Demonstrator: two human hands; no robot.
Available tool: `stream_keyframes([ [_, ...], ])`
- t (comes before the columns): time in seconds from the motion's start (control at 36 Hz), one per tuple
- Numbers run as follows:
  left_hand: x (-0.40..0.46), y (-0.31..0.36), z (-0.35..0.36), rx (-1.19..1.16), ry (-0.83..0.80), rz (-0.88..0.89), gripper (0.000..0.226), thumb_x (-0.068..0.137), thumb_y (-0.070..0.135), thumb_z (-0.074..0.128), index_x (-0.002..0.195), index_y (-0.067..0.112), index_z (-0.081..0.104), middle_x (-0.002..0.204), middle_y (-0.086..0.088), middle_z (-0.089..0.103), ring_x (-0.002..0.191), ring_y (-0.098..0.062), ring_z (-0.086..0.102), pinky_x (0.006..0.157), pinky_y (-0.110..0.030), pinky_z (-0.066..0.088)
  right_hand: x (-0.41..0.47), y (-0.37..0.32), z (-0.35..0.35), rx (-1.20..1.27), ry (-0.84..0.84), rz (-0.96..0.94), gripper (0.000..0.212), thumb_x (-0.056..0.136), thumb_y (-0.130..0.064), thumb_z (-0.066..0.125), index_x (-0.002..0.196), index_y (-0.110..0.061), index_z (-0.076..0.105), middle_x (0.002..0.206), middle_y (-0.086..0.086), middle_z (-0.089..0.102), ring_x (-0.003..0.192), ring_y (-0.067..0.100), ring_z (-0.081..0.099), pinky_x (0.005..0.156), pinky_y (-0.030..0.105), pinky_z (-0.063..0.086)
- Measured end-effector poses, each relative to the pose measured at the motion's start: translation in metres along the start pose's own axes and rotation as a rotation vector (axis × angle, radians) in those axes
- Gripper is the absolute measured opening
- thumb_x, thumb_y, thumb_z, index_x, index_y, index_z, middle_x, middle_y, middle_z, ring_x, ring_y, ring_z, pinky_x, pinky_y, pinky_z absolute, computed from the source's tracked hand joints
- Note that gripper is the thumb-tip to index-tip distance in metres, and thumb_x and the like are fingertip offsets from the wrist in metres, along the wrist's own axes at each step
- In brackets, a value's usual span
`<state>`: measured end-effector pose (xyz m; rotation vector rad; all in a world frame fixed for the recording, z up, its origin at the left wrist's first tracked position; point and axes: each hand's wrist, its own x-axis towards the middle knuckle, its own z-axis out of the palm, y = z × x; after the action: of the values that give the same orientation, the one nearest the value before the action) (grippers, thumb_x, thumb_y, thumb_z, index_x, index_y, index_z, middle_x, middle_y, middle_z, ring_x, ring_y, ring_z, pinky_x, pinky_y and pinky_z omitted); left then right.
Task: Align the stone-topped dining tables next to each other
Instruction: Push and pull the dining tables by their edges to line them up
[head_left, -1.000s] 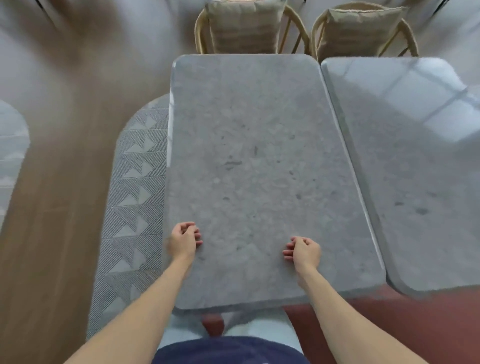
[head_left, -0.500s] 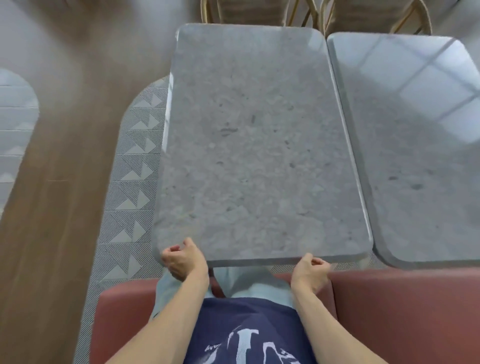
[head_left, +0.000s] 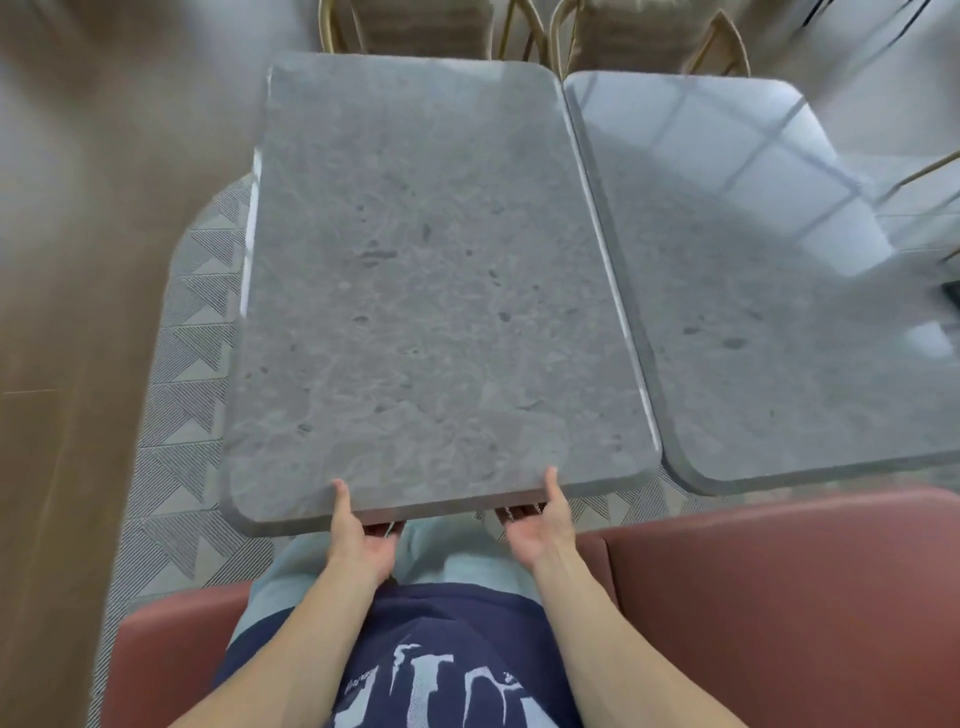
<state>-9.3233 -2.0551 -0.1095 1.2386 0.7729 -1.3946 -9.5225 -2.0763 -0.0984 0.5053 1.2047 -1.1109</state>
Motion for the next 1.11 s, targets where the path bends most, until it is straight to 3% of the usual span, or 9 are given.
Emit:
stream_keyframes([
  [0.11, -0.003, -0.002, 0.0, 0.0, -0.036, 0.015, 0.064, 0.088, 0.057, 0.061, 0.131, 0.01, 0.055, 0.126, -0.015, 0.06, 0.118, -0.034, 0.057, 0.104, -0.05, 0.045, 0.006, -0.003, -0.002, -0.045, -0.024, 0.017, 0.048, 0.097, -0.042, 0.057, 0.124, -0.003, 0.058, 0.119, 0.02, 0.064, 0.11, 0.036, 0.061, 0.107, 0.049, 0.044],
  [0.22, -0.009, -0.005, -0.001, 0.019, -0.055, 0.079, 0.048, 0.094, 0.052, 0.055, 0.116, 0.01, 0.055, 0.11, -0.012, 0.062, 0.091, -0.029, 0.061, 0.088, -0.047, 0.047, 0.009, -0.004, -0.004, -0.069, -0.024, 0.005, 0.048, 0.098, -0.038, 0.056, 0.129, -0.001, 0.055, 0.128, 0.022, 0.061, 0.113, 0.037, 0.06, 0.102, 0.051, 0.047],
  [0.31, -0.011, -0.008, -0.002, 0.046, -0.077, 0.1, 0.046, 0.096, 0.05, 0.053, 0.118, 0.01, 0.054, 0.103, -0.012, 0.062, 0.088, -0.028, 0.06, 0.09, -0.047, 0.047, 0.009, -0.005, -0.008, -0.06, -0.031, -0.002, 0.054, 0.097, -0.034, 0.058, 0.137, -0.001, 0.047, 0.133, 0.025, 0.058, 0.122, 0.041, 0.056, 0.102, 0.055, 0.046],
  [0.36, -0.011, -0.009, -0.004, 0.061, -0.081, 0.114, 0.048, 0.096, 0.049, 0.053, 0.123, 0.009, 0.053, 0.108, -0.013, 0.062, 0.094, -0.029, 0.061, 0.099, -0.048, 0.044, 0.01, -0.004, -0.009, -0.058, -0.04, -0.004, 0.055, 0.097, -0.033, 0.059, 0.139, -0.001, 0.044, 0.133, 0.025, 0.057, 0.122, 0.041, 0.056, 0.103, 0.056, 0.045],
  [0.47, -0.011, -0.01, -0.006, 0.067, -0.068, 0.136, 0.058, 0.097, 0.047, 0.052, 0.139, 0.007, 0.048, 0.136, -0.015, 0.054, 0.128, -0.032, 0.052, 0.111, -0.048, 0.039, 0.009, -0.004, -0.012, -0.063, -0.067, -0.005, 0.053, 0.098, -0.03, 0.058, 0.138, 0.002, 0.045, 0.132, 0.026, 0.058, 0.123, 0.041, 0.056, 0.104, 0.055, 0.045],
  [0.61, -0.013, -0.01, -0.004, 0.067, -0.06, 0.162, 0.057, 0.098, 0.046, 0.052, 0.14, 0.008, 0.047, 0.141, -0.015, 0.052, 0.129, -0.032, 0.051, 0.111, -0.048, 0.038, 0.009, -0.004, -0.013, -0.125, -0.075, -0.052, 0.05, 0.098, -0.026, 0.058, 0.135, 0.005, 0.044, 0.129, 0.028, 0.059, 0.121, 0.043, 0.058, 0.098, 0.056, 0.049],
  [0.81, -0.011, -0.012, -0.005, 0.084, -0.051, 0.191, 0.06, 0.099, 0.051, 0.045, 0.142, 0.008, 0.044, 0.142, -0.016, 0.051, 0.13, -0.034, 0.049, 0.11, -0.051, 0.039, 0.007, -0.004, -0.017, -0.168, -0.049, -0.098, 0.043, 0.098, -0.02, 0.058, 0.128, 0.007, 0.043, 0.11, 0.027, 0.064, 0.102, 0.041, 0.063, 0.09, 0.058, 0.051],
  [0.94, -0.013, -0.014, -0.008, 0.096, -0.035, 0.191, 0.061, 0.1, 0.051, 0.044, 0.143, 0.008, 0.044, 0.143, -0.016, 0.05, 0.131, -0.033, 0.049, 0.11, -0.052, 0.038, 0.0, -0.005, -0.018, -0.174, -0.041, -0.087, 0.042, 0.099, -0.019, 0.058, 0.128, 0.007, 0.044, 0.125, 0.031, 0.059, 0.106, 0.041, 0.061, 0.091, 0.058, 0.051],
  [1.11, -0.015, -0.016, -0.012, 0.086, -0.034, 0.188, 0.061, 0.1, 0.051, 0.044, 0.144, 0.009, 0.044, 0.143, -0.016, 0.05, 0.131, -0.034, 0.048, 0.111, -0.052, 0.038, -0.004, -0.005, -0.02, -0.17, -0.031, -0.084, 0.046, 0.099, -0.019, 0.057, 0.134, 0.007, 0.041, 0.128, 0.031, 0.058, 0.115, 0.045, 0.059, 0.093, 0.059, 0.05],
])
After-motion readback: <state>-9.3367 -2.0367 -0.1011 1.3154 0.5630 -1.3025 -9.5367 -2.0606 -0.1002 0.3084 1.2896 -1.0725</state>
